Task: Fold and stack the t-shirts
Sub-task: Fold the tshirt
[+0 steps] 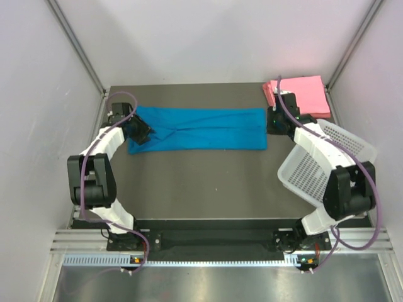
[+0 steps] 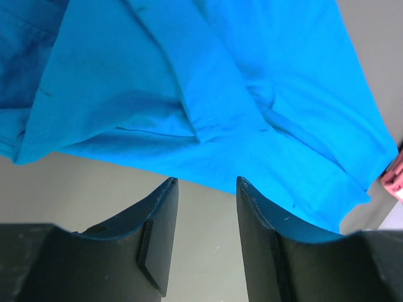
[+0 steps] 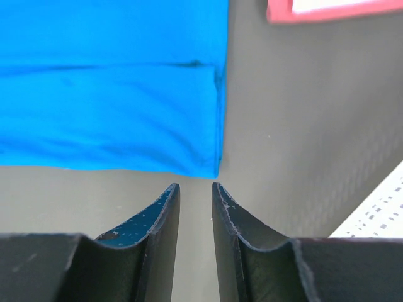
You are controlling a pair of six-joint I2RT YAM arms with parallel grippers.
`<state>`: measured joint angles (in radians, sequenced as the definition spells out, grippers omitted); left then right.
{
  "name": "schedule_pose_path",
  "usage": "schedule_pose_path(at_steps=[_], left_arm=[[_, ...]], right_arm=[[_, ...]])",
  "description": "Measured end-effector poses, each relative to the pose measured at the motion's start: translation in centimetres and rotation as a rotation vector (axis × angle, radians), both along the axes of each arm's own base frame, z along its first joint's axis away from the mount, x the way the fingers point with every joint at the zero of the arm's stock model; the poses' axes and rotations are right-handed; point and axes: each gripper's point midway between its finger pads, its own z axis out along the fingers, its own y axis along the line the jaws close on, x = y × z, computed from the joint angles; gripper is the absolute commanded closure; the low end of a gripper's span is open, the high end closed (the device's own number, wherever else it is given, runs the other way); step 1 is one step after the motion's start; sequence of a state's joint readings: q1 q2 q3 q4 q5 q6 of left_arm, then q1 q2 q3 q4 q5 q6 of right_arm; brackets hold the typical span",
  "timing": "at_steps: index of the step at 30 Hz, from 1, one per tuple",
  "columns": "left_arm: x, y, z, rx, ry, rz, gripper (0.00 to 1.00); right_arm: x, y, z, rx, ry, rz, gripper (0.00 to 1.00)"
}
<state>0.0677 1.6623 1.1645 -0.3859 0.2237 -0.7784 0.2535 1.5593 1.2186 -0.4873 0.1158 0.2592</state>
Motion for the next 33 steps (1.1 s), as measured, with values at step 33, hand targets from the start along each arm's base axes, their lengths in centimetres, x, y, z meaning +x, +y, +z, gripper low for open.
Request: schedule_pose_path(at_steps=[33], left_arm=[[4.8,-1.2,-5.7,-0.03,0.071,0.106,0.66]], right_arm=[[-1.7,-0.1,3.0,0.039,-0.096,0.016,0.76]])
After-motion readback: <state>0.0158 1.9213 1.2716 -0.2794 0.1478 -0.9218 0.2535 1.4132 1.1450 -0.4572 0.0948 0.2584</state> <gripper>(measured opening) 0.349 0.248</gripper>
